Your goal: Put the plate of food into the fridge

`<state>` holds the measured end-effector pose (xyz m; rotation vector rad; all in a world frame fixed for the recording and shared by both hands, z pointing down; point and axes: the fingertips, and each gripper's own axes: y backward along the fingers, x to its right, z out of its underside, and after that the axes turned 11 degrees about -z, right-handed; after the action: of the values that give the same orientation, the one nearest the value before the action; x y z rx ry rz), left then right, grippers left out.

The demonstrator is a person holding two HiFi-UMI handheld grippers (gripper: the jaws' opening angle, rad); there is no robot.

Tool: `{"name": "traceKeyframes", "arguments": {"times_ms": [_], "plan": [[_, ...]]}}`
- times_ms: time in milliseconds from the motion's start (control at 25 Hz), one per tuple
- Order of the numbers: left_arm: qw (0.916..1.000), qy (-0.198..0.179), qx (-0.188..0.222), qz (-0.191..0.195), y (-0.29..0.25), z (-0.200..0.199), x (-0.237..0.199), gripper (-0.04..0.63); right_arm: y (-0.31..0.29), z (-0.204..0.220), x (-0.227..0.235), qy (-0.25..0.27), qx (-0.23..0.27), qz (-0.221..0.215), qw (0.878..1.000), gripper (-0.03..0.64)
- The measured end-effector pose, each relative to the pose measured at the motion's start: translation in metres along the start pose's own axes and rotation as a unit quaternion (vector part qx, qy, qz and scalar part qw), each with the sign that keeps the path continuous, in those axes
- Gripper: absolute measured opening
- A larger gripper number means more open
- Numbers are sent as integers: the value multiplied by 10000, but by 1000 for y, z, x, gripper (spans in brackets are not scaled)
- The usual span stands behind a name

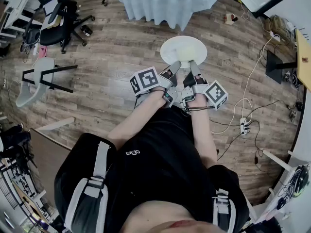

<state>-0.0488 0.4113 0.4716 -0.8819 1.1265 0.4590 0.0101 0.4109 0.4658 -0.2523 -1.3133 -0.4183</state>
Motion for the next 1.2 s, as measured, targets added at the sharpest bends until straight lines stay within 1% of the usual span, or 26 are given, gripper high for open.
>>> {"name": "traceKeyframes", "arguments": {"times_ms": [80,200,400,520,600,720,800,840,960,1000,1120,1200], "plan": [[10000,-44,-16,-7,0,2,1,35,-1,1,-4,-146,67,-132,9998,25],[10000,-58,-24,0,0,3,1,35,-1,1,-4,-257,91,-218,9994,26],[10000,-60,-33,52,-3,2,4,34,-1,-5,-2,-173,68,-234,9996,26],[10000,-53,-28,43,-6,2,7,34,0,-8,-1,-210,60,-151,9996,26],[10000,-55,2,18,-5,1,5,34,-2,-6,1,-311,74,-175,9993,26],[9999,126,-27,-84,-6,0,-9,32,-5,3,8,-525,12,-166,9985,26],[9995,278,13,-128,-7,0,-14,33,-5,3,16,-482,-90,-46,9988,26],[9995,278,59,-125,-8,-2,-12,32,-7,2,15,-476,-108,-51,9988,26],[9998,124,125,-104,-12,-12,-8,32,-18,-1,12,-556,-63,-196,9982,26],[9997,174,114,-148,-13,-15,-13,31,-21,1,17,-586,-104,-160,9981,26],[9982,475,164,-318,-14,-23,-29,31,-31,10,31,-688,-333,54,9971,26],[9981,488,223,-308,-15,-34,-30,32,-43,12,28,-716,-372,-16,9967,26]]}}
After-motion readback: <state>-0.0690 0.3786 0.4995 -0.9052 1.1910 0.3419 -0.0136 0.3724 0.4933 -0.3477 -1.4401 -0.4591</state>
